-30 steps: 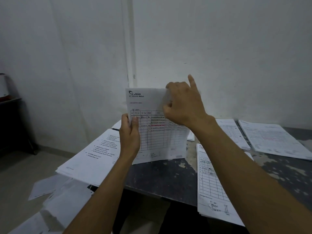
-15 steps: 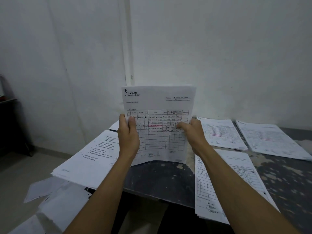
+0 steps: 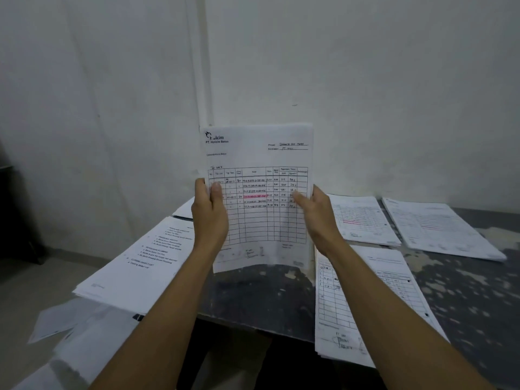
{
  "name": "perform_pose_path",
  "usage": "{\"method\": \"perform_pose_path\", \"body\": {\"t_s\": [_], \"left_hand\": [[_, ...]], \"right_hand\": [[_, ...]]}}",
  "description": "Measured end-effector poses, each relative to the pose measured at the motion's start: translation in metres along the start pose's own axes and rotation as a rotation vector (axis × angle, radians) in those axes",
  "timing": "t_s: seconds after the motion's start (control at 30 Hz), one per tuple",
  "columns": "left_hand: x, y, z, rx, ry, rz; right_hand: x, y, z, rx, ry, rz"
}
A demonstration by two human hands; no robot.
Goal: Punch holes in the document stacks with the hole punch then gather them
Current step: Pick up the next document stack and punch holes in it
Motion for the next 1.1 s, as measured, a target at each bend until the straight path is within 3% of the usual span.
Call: {"method": "perform_pose_path", "body": {"t_s": [0.13,0.27,0.53,0.83,1.1], "left_hand": [[0.006,-0.015,-0.008,-0.031,0.11,-0.044],[0.0,-0.025,-0.025,-0.121,0.204,0.02],[-0.025,-0.056,-0.074,-0.28,0.217,0.099],[-0.072,-0.101,-0.153,-0.29,0.382,-0.02],[-0.139,-0.117,-0.222,-0.34,0.497,0.079]], "right_hand": [[0.01,0.019,0.019,0.048,-0.026,-0.015],[0.018,0.03,0.041,0.074,-0.052,-0.03],[0.03,0.049,0.101,0.006,-0.153,-0.001],[0.05,0.055,0.202,-0.12,-0.274,-0.027],[0.066,0.038,0.304,-0.295,-0.409,-0.054]]}}
Point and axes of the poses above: each hand's wrist, its own x-axis towards the middle knuckle, its own z-axis out of the back of the hand, y = z × x, the point moved 9 cm from there along x, towards the middle knuckle, and after that the axes turned 14 degrees about -y, right-handed, at the moved point
